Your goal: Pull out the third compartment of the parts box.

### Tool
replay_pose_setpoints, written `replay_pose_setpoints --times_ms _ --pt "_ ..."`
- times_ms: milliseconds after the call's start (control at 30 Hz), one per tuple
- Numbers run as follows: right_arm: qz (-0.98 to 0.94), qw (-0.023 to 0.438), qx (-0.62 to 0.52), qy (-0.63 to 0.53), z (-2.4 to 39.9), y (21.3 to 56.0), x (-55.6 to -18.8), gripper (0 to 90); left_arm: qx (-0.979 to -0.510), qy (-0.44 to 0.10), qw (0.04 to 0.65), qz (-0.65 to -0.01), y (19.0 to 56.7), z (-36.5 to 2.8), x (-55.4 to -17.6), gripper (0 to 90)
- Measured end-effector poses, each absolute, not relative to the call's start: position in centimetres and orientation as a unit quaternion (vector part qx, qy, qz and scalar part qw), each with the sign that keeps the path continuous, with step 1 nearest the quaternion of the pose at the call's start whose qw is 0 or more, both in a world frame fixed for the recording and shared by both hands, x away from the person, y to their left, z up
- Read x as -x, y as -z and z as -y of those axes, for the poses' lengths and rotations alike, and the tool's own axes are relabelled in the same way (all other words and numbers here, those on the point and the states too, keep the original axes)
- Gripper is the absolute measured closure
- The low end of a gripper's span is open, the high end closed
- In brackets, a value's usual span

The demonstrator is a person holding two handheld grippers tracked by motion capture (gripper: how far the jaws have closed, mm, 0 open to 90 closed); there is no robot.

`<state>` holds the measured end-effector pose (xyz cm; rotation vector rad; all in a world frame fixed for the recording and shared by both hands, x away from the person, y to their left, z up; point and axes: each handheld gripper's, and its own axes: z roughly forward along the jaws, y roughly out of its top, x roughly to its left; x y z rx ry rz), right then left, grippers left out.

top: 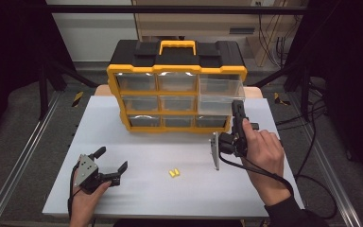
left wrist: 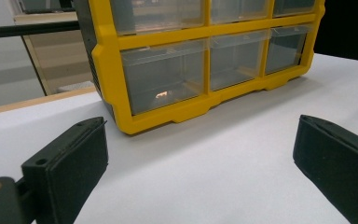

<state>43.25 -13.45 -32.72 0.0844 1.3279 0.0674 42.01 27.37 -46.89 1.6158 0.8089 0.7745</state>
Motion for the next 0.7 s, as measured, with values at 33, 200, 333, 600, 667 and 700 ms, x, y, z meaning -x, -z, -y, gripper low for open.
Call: replay_pose_setpoints --times_ms 33,200,333,600,667,700 --pt "-0.616 0.786 -0.039 -0.032 13.42 32.71 -43.13 83.4 -0.684 -0.328 0.555 -0.342 46.89 -27.37 -42.01 2.6" --pt "-0.617 0.785 -0.039 -0.032 13.32 32.81 -42.95 83.2 -0.683 -0.328 0.555 -0.343 46.88 -27.39 -41.99 2.7" --pt "-0.617 0.785 -0.041 -0.034 13.30 32.74 -42.80 83.1 -0.684 -0.328 0.555 -0.343 46.90 -27.39 -42.03 2.7" --pt "-0.618 0.785 -0.041 -0.032 13.53 32.92 -42.41 83.2 -0.683 -0.328 0.556 -0.343 46.88 -27.39 -42.01 2.8" --pt "-0.618 0.785 -0.039 -0.031 13.47 32.98 -42.36 83.1 -0.683 -0.328 0.555 -0.342 46.88 -27.38 -42.03 2.8" --pt "-0.618 0.785 -0.039 -0.031 13.47 32.98 -42.36 83.1 -0.684 -0.328 0.554 -0.342 46.88 -27.36 -42.03 2.8"
